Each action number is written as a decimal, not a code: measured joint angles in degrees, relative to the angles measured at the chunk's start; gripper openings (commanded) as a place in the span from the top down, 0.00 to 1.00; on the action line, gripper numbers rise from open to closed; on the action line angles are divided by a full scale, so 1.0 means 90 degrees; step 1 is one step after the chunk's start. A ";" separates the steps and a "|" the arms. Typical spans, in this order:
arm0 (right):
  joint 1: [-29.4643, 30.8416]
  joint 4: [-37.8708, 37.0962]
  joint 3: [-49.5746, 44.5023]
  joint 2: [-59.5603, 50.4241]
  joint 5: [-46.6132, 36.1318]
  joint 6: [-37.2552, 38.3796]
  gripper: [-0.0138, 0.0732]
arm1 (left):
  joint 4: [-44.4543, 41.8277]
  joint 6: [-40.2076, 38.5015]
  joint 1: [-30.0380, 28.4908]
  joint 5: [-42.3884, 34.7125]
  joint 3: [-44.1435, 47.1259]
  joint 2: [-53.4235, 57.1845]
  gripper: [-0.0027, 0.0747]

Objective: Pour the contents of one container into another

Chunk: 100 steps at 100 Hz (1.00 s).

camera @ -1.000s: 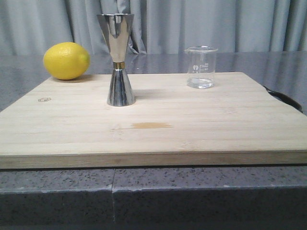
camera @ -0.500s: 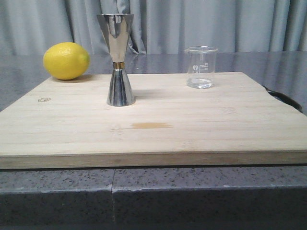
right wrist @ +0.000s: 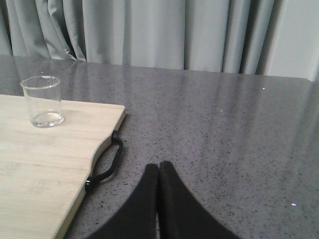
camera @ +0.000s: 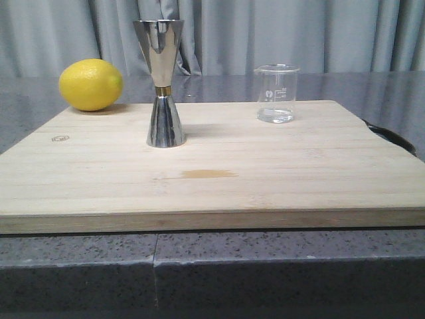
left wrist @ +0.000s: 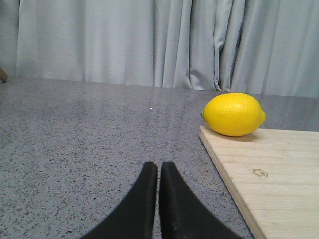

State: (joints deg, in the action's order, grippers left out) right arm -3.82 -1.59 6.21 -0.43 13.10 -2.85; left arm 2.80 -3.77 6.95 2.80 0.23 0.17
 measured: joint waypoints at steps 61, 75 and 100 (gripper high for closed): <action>0.0000 0.0000 -0.0798 -0.0010 -0.1221 0.0316 0.93 | 0.0000 0.0000 0.0000 0.0000 0.0000 0.0000 0.99; 0.0000 0.0000 -0.0798 -0.0010 -0.1218 0.0316 0.93 | 0.0000 0.0000 0.0000 0.0000 0.0000 0.0000 0.99; 0.0000 0.0000 -0.0798 -0.0010 -0.1207 0.0316 0.93 | 0.0000 0.0000 0.0000 0.0000 0.0000 0.0000 0.99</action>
State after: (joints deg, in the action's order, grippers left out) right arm -3.82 -1.59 -0.97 -0.52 2.24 0.00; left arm 2.80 -3.77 6.95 2.80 0.23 0.17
